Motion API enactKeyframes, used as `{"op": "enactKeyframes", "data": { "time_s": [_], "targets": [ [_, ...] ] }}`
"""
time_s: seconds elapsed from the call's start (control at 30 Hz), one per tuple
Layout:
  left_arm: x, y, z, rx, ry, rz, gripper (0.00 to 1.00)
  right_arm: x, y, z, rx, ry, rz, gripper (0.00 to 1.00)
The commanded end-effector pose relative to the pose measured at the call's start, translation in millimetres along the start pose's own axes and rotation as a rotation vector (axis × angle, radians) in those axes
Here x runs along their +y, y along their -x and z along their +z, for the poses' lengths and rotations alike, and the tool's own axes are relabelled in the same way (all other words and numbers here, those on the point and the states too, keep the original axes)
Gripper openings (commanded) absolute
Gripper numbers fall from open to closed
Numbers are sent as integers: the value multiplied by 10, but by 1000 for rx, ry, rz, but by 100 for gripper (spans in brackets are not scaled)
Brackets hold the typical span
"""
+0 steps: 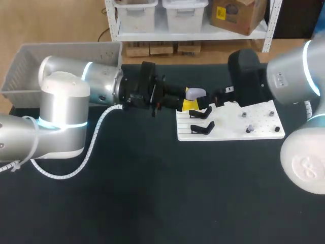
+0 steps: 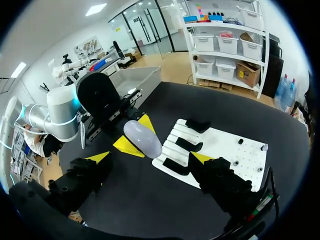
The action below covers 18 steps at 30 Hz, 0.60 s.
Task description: Pick up each earbud case from the left stands, insert the matching earbuds, close the lid, and place the case in the box.
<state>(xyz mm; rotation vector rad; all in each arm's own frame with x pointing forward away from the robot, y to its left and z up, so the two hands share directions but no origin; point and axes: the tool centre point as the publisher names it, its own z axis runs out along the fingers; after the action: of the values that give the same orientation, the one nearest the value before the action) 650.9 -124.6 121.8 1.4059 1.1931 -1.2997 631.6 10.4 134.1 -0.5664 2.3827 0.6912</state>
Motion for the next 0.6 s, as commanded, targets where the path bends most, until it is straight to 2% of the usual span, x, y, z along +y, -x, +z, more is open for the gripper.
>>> {"op": "enactKeyframes", "data": {
  "time_s": [0.03, 0.6],
  "targets": [
    [-9, -9, -2, -3, 3, 3, 0, -55, 37, 41, 5, 8, 3, 100],
    [-9, -9, -2, -3, 3, 3, 0, -188, 141, 81, 0, 1, 12, 100]
  ]
}}
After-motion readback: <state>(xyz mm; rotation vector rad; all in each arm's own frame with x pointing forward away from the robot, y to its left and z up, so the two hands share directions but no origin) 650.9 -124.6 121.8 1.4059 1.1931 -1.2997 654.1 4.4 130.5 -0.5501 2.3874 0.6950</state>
